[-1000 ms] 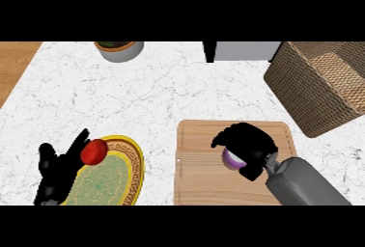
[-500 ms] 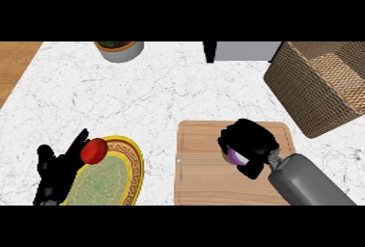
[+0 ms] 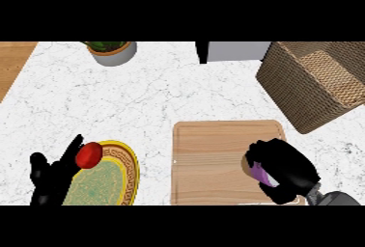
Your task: Pick the can from the cutting board and place it in the basket
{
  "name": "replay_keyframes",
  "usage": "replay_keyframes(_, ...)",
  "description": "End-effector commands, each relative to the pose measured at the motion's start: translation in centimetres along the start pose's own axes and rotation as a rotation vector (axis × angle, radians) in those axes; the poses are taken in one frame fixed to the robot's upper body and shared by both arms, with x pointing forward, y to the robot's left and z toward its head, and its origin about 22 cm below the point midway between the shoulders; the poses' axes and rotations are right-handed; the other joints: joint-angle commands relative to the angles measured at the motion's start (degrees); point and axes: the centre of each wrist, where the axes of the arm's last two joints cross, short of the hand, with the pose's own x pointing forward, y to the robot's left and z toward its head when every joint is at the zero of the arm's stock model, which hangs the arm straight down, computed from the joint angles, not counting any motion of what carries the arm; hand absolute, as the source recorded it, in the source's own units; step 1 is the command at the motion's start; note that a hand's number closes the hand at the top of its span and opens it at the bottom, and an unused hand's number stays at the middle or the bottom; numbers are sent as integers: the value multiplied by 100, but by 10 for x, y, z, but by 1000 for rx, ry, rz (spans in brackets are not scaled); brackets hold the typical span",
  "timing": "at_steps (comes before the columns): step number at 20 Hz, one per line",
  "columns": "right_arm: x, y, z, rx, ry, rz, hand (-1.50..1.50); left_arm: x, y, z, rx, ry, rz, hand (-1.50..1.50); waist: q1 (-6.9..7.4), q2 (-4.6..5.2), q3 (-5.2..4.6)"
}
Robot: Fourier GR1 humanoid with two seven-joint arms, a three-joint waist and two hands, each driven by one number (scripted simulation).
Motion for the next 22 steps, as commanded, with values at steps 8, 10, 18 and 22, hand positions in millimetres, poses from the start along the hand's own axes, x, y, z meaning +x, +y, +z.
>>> replay_keyframes(8,12,-26,59,-495,-57,-721,150,-17,13,10,42,109,-2,0,-212,78,-59)
replay_keyframes(10,4,-56,83,-584,-60,-712,150,-13,15,11,46,113,1,0,-159,66,-66)
replay_keyframes(18,-45,-134,150,-750,113,-764,150,-13,10,-5,13,106,-10,0,9,131,-76)
replay_keyframes(22,-65,-181,167,-803,198,-808,150,-19,-1,4,-16,105,-32,0,176,122,-76)
